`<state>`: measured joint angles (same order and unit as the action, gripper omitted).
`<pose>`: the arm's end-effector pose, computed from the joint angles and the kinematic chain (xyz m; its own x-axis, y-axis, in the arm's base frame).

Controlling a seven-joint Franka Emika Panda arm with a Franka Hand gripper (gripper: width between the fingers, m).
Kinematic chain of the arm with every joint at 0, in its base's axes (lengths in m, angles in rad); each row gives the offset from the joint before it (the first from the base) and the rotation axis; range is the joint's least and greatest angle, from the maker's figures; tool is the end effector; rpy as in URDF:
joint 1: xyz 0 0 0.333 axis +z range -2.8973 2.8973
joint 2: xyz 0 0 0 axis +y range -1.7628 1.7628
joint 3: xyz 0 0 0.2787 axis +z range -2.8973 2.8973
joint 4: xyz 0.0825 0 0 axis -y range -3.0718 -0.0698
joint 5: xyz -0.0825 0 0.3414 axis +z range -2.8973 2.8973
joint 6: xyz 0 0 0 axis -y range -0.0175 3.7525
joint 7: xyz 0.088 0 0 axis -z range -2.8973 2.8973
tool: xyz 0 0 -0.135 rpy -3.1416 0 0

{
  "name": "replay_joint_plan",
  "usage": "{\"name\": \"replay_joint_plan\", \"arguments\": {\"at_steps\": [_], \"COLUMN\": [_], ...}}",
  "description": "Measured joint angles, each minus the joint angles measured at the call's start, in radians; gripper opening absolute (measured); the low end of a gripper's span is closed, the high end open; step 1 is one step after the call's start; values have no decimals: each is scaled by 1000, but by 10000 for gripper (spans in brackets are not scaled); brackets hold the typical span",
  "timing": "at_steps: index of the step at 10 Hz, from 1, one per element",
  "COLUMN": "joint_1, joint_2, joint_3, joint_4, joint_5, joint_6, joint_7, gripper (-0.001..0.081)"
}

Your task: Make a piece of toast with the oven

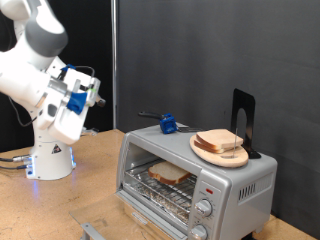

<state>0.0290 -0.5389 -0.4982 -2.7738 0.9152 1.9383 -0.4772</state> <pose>0.3186 -0.0567 0.3444 0.9330 -0.3409 -0.1155 -0.2560 -0.4027 -0.8788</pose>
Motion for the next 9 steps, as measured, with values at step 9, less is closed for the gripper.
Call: {"name": "replay_joint_plan", "arguments": {"at_steps": [9], "joint_1": [-22], "joint_2": [184], "joint_3": [-229], "joint_4": [160], "joint_5": [-2], "joint_6": [-305], "joint_7": [211], "gripper": [809]}}
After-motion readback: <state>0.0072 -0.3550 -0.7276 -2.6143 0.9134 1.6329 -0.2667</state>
